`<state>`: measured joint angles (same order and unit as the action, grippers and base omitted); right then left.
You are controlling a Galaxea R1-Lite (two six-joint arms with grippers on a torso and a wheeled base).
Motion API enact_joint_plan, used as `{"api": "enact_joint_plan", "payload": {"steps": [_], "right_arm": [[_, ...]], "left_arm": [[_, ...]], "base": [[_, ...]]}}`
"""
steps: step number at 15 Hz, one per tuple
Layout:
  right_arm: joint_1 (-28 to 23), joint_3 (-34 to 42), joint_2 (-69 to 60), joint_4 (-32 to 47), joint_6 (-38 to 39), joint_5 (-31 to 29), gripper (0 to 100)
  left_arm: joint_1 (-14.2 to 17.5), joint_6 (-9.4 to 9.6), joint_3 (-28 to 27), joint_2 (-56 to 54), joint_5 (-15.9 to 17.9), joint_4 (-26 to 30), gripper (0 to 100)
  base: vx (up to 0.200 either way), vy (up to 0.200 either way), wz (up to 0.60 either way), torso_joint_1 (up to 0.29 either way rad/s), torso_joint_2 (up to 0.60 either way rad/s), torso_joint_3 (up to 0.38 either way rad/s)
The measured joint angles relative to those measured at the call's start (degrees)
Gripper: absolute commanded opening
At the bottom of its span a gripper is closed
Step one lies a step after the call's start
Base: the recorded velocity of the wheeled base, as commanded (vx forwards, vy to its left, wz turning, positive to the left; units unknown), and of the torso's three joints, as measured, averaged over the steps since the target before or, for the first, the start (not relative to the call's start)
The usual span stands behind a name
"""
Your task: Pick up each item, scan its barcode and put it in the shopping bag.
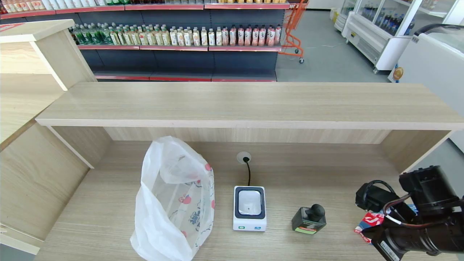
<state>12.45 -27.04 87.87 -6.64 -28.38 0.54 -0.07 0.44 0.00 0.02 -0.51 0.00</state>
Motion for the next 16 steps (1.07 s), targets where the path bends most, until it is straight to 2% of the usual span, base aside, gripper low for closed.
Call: {"api": "enact_joint_plan", "payload": {"steps": [1, 3, 8, 16], "right_arm": [[0.8, 0.0, 0.9, -0.6, -0.2, 0.0, 100], [1.5, 0.1, 1.8, -2.3, 0.1, 0.4, 100], [2.2, -0.5, 4.8, -6.0, -0.2, 5.9, 100], [7.6, -5.4, 16.8, -16.7, -3.2, 6.5, 100]], "left_arm": [[0.0, 0.00, 0.0, 0.0, 0.0, 0.0, 100], [0.0, 0.00, 0.0, 0.0, 0.0, 0.0, 100], [0.0, 0.00, 0.0, 0.0, 0.0, 0.0, 100], [0.0, 0.00, 0.0, 0.0, 0.0, 0.0, 100]], "base": [[0.000, 0.000, 0.00, 0.000, 0.00, 0.000], [0.000, 0.000, 0.00, 0.000, 0.00, 0.000], [0.000, 0.000, 0.00, 0.000, 0.00, 0.000], [0.000, 0.000, 0.00, 0.000, 0.00, 0.000]]}}
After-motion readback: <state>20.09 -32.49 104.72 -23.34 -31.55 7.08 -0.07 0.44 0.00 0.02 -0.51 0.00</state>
